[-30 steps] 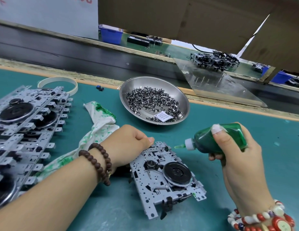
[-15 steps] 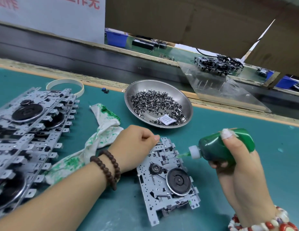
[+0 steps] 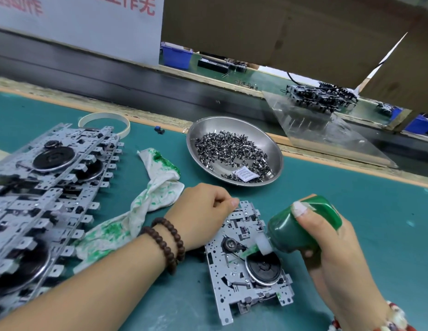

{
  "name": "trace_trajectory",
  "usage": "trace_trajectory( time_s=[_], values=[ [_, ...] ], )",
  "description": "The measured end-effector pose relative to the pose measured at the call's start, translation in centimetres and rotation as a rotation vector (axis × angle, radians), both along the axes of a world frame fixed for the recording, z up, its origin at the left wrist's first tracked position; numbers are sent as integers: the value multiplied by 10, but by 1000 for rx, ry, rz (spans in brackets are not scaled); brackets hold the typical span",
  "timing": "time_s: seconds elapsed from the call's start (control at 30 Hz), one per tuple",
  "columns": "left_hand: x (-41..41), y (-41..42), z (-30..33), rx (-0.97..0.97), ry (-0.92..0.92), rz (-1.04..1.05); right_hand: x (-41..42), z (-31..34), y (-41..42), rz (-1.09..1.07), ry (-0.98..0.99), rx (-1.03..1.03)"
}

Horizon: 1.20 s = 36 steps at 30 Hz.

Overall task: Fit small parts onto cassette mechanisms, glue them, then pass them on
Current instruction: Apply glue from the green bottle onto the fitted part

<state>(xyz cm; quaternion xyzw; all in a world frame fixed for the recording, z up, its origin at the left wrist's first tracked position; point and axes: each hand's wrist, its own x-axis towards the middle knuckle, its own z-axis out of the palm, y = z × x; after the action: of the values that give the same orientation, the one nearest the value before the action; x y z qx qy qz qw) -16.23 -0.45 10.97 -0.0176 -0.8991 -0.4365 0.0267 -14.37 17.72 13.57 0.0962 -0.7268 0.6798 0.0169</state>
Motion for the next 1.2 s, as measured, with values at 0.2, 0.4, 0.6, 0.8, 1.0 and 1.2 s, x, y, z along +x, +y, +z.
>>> trace_trajectory(
  time_s=[0.2, 0.4, 0.6, 0.8, 1.0, 1.2],
  values=[
    [-1, 0, 0, -1, 1, 1, 0, 0, 1, 6, 2, 37],
    [-1, 0, 0, 5, 1, -2, 1, -1, 0, 17, -1, 38],
    [-2, 0, -2, 6, 0, -1, 0, -1, 0, 20, 2, 36],
    [-3, -1, -2, 11, 2, -6, 0, 0, 0, 11, -5, 25],
    [-3, 0, -2, 16, 13, 0, -2, -2, 2, 23, -14, 8],
    [-3, -2, -2, 48, 31, -21, -5, 7, 8, -15, -171, -392]
  ],
)
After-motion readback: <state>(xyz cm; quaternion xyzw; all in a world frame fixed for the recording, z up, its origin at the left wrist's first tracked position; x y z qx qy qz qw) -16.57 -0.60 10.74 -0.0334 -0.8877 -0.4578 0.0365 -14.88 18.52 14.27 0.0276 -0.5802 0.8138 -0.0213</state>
